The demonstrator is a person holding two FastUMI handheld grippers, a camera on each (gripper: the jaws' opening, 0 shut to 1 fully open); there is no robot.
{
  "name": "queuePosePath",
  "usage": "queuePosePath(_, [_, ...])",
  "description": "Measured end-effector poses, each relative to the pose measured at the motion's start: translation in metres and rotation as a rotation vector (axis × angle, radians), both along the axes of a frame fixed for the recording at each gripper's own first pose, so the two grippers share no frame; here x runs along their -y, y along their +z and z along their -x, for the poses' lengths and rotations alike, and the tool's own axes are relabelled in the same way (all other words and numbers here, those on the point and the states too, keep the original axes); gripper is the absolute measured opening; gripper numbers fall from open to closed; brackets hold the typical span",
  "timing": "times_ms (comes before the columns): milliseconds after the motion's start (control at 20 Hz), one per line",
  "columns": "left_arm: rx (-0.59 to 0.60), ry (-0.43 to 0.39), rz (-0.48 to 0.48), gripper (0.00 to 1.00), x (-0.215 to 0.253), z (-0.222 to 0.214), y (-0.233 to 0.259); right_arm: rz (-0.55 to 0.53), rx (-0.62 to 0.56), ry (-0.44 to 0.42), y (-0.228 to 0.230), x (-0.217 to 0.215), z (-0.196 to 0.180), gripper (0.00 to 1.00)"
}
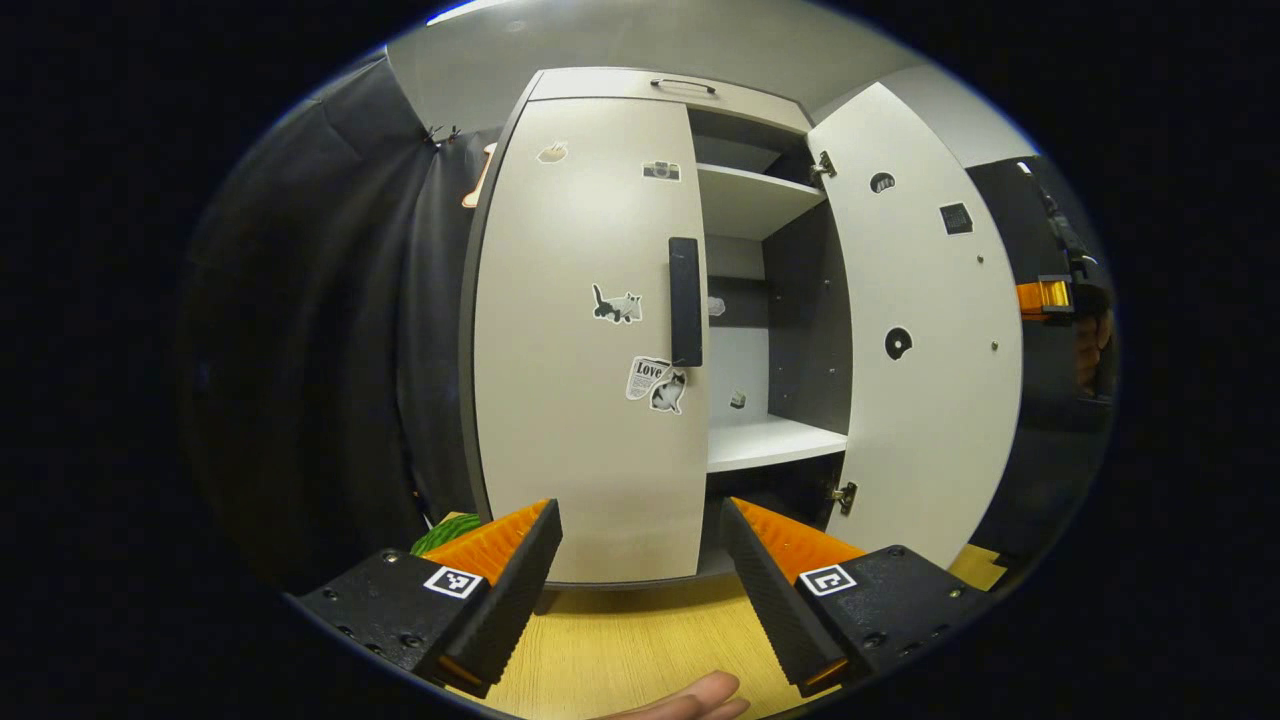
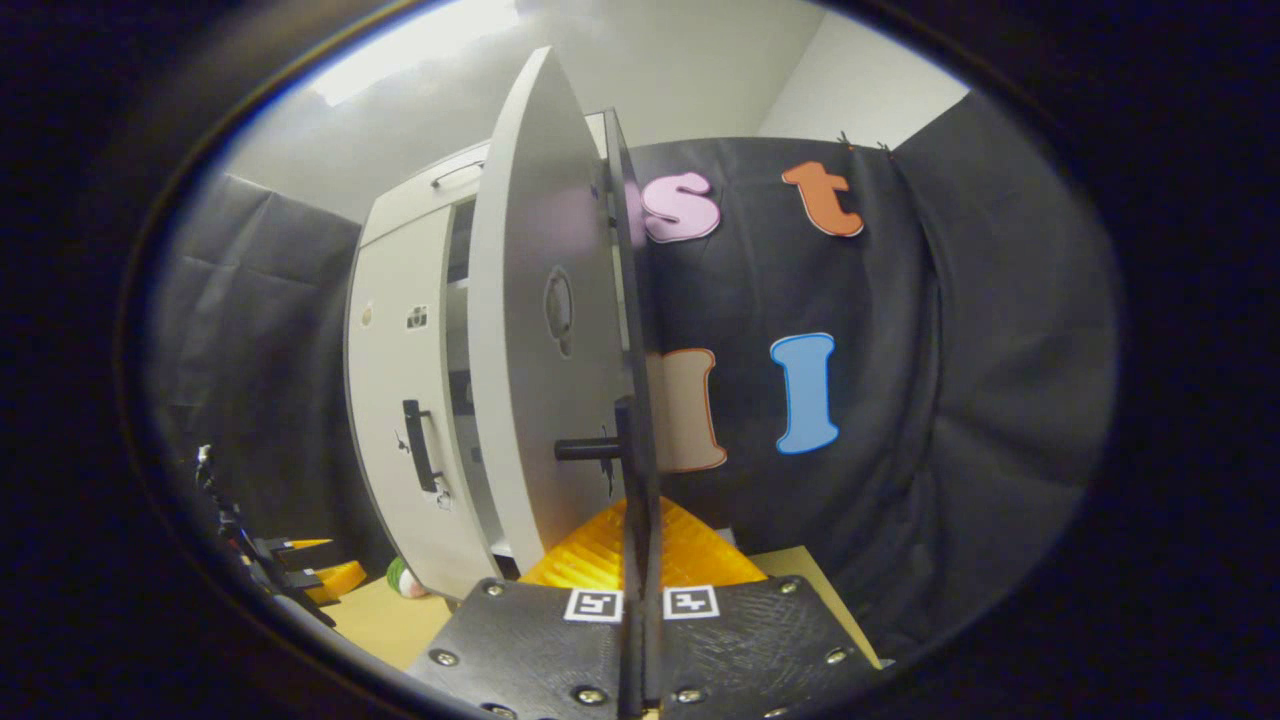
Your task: Open the right door of the double-door shoe cabinet with the right hand, and open the left door with the left hand.
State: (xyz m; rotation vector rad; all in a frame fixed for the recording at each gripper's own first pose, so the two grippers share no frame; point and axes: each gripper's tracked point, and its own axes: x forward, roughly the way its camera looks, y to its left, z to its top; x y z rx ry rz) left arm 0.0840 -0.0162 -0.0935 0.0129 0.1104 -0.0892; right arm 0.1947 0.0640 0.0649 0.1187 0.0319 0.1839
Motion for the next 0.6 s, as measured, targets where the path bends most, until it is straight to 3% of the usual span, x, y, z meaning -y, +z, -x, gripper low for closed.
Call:
queuePosePath(250, [-0.006, 0.006, 0.016, 0.99, -0.013, 0.02, 0.0, -0.019, 0.016, -0.062, 0.0, 0.011, 0.007, 0.02])
queuePosePath(350, [-0.001, 0.041, 0.012, 0.99, -0.028, 0.028, 0.001, -0.02, 0.049, -0.113, 0.001, 0.018, 0.005, 0.31])
queuePosePath(400, [0.001, 0.057, 0.009, 0.99, -0.034, 0.033, 0.003, -0.031, 0.053, -0.122, 0.002, 0.017, 0.01, 0.58])
queuePosePath(450, [-0.002, 0.067, 0.008, 0.99, -0.038, 0.038, 0.004, -0.045, 0.045, -0.123, -0.001, 0.015, 0.014, 0.63])
queuePosePath(600, [0.017, 0.069, 0.015, 0.99, -0.046, 0.05, 0.015, -0.035, 0.042, -0.129, -0.007, 0.009, 0.037, 0.98])
